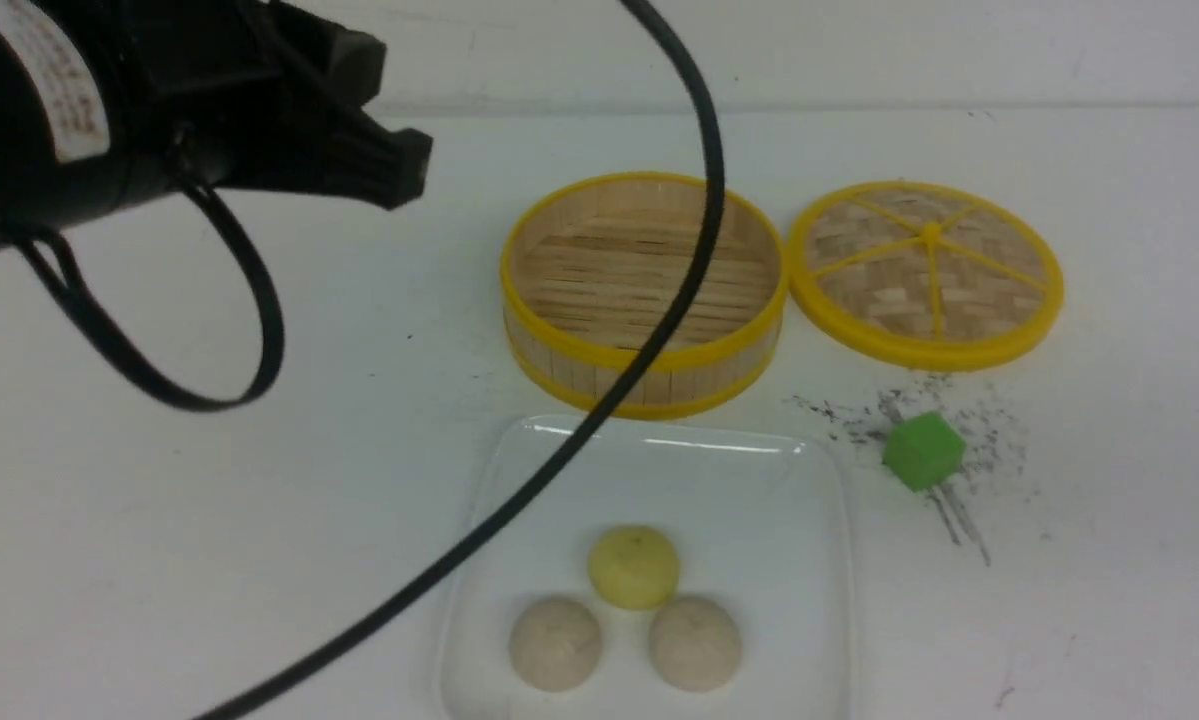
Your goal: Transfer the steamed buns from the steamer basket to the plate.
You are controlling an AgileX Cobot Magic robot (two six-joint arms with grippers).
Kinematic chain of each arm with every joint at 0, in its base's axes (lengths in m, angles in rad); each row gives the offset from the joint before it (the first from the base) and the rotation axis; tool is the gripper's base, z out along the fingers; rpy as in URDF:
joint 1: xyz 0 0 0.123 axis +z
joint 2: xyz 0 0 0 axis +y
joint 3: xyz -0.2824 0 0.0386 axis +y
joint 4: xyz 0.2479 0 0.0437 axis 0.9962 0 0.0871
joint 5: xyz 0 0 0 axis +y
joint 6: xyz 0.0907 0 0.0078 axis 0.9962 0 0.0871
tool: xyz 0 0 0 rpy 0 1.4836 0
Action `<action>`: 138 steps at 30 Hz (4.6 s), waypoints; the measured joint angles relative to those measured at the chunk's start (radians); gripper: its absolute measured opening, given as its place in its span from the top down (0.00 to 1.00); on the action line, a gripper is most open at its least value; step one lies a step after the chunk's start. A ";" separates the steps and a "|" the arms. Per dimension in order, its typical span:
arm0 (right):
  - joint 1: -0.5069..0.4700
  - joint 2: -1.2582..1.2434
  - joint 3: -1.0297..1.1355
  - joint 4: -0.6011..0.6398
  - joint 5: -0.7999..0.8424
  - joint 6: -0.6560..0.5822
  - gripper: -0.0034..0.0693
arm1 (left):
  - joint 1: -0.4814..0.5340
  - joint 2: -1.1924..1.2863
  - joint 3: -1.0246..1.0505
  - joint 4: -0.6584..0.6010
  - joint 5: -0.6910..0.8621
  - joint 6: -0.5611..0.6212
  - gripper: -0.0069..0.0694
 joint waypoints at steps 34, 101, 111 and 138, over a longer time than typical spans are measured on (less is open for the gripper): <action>0.000 0.015 0.204 -1.375 -0.198 1.355 0.56 | 0.000 0.063 0.258 -0.018 -0.541 0.017 0.91; 0.000 -0.442 0.616 -0.392 -0.364 0.535 0.63 | 0.000 0.063 0.258 -0.049 -0.511 0.077 0.90; 0.000 -0.442 0.617 -0.584 -0.386 0.830 0.63 | 0.000 0.063 0.258 -0.049 -0.511 0.077 0.90; 0.000 -0.442 0.617 -0.530 -0.338 0.985 0.63 | 0.000 0.063 0.258 -0.044 -0.582 0.077 0.89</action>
